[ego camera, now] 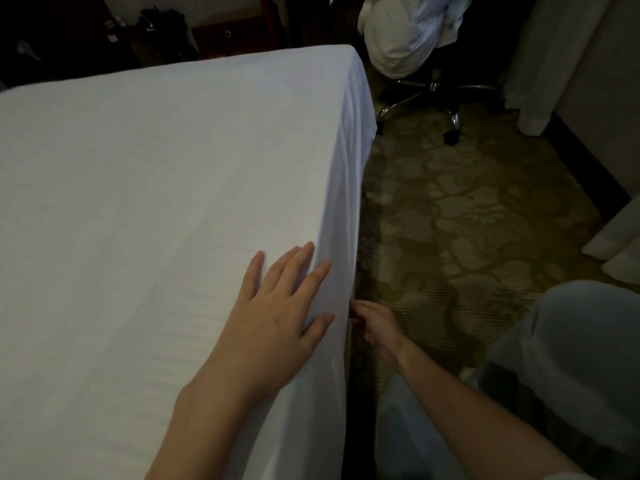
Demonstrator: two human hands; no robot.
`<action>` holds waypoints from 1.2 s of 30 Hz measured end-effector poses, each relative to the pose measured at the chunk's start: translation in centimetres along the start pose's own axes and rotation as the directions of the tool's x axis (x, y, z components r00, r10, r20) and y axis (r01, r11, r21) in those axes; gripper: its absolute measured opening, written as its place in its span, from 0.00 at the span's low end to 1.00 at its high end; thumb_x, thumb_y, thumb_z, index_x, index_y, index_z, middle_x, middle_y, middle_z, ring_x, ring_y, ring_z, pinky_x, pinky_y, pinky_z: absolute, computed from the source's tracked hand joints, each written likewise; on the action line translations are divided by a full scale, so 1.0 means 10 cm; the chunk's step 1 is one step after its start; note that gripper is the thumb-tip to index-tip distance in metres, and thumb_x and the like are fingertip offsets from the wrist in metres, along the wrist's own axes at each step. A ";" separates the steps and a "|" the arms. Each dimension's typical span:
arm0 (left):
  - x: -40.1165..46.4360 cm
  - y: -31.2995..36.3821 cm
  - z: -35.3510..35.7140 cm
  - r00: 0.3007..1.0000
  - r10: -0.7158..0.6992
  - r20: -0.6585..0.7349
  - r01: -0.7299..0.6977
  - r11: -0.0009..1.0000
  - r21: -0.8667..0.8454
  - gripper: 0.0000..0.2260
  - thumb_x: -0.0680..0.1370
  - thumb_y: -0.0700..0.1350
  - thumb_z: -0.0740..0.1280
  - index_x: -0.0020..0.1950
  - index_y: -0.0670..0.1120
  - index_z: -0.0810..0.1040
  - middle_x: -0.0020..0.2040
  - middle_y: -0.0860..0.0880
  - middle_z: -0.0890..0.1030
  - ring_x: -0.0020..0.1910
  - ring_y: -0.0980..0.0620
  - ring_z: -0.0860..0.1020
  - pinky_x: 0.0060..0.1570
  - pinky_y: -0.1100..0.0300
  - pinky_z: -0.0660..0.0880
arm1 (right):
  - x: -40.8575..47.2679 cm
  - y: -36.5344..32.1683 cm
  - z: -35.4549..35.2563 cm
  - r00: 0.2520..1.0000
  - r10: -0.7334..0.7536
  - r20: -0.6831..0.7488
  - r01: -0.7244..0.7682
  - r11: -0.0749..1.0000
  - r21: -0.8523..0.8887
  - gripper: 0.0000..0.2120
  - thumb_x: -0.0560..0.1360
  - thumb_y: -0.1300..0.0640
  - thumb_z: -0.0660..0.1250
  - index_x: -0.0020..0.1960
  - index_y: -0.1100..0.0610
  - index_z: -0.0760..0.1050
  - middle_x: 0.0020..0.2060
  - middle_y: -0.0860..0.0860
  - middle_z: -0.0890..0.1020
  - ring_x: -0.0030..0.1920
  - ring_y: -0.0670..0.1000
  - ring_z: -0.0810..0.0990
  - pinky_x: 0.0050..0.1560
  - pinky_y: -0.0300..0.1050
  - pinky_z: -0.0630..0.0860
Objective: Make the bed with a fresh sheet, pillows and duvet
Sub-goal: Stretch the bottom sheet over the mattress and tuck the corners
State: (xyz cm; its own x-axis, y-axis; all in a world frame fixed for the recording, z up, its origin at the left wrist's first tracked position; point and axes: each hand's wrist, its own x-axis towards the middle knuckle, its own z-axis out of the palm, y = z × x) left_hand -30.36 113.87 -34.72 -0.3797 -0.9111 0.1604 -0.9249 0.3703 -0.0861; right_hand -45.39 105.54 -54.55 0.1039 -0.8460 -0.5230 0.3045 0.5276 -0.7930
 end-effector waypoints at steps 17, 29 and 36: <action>0.03 0.00 0.01 0.999 -0.002 0.047 0.000 0.999 0.045 0.28 0.75 0.58 0.54 0.71 0.47 0.71 0.70 0.42 0.72 0.69 0.45 0.71 0.64 0.40 0.63 | 0.08 -0.08 0.01 0.986 -0.166 -0.005 0.160 0.958 -0.240 0.05 0.76 0.62 0.67 0.45 0.55 0.82 0.45 0.55 0.84 0.47 0.53 0.83 0.45 0.43 0.79; 0.00 -0.05 -0.06 0.996 0.030 0.080 -0.029 1.000 -0.008 0.27 0.78 0.59 0.54 0.74 0.48 0.66 0.74 0.46 0.66 0.72 0.49 0.66 0.67 0.45 0.56 | 0.41 0.08 -0.11 0.969 -0.217 -0.118 0.085 0.740 -0.667 0.04 0.73 0.55 0.70 0.45 0.56 0.81 0.41 0.51 0.82 0.43 0.52 0.81 0.40 0.42 0.74; 0.04 -0.11 -0.14 0.996 0.023 0.089 -0.011 0.992 -0.129 0.28 0.80 0.60 0.54 0.77 0.50 0.60 0.76 0.53 0.62 0.75 0.55 0.59 0.72 0.50 0.52 | 0.34 0.03 -0.08 0.934 -0.358 -0.008 0.244 0.652 -0.718 0.05 0.73 0.59 0.71 0.39 0.57 0.77 0.37 0.48 0.74 0.36 0.44 0.73 0.39 0.41 0.68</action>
State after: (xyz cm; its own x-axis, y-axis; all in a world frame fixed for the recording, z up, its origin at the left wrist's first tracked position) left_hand -29.56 113.38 -33.20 -0.3975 -0.9149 0.0700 -0.9154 0.4007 0.0395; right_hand -45.70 102.87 -56.82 -0.0192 -0.9783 -0.2065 -0.4558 0.1924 -0.8691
